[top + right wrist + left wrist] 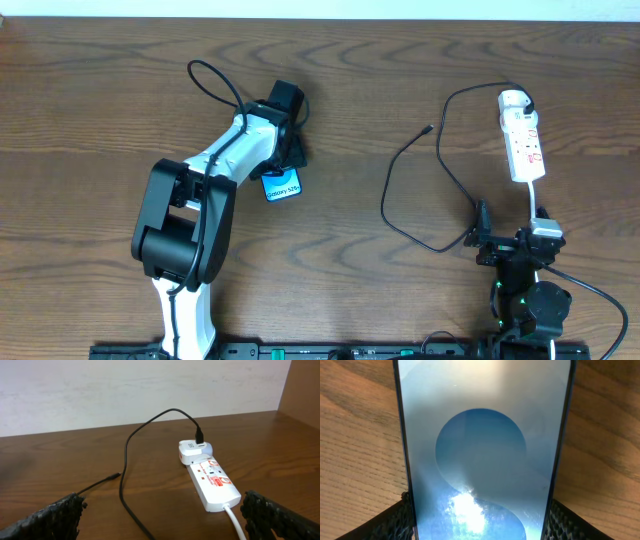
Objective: Plug charger to phone and switch on socket
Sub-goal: 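Lift the phone with the left gripper and tilt it upright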
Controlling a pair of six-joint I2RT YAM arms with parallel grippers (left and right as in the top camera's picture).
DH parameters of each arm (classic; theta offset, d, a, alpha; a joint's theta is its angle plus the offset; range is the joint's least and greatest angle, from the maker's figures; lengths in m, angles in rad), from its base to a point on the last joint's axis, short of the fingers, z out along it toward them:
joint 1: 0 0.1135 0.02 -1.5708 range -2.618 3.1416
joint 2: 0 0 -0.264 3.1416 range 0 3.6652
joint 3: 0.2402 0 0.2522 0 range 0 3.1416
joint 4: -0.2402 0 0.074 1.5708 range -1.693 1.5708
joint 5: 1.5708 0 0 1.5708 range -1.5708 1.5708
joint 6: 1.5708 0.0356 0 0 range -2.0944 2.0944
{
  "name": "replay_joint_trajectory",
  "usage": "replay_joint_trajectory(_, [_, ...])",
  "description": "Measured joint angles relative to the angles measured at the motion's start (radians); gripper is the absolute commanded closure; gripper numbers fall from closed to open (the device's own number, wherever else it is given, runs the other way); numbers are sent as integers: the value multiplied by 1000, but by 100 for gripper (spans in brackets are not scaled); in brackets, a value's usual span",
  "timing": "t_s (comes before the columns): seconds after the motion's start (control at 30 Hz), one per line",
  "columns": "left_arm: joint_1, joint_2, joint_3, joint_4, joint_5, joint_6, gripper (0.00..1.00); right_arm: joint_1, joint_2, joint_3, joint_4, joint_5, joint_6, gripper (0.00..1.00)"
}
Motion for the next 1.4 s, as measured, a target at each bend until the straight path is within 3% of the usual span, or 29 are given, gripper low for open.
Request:
replay_joint_trajectory(0.43, [-2, -24, 5, -83, 49, 27, 38, 0, 0, 0, 0, 0, 0, 1])
replay_joint_trajectory(0.93, [-4, -125, 5, -88, 528, 27, 42, 0, 0, 0, 0, 0, 0, 1])
replay_joint_trajectory(1.4, [-5, -125, 5, -90, 641, -9, 42, 0, 0, 0, 0, 0, 0, 1])
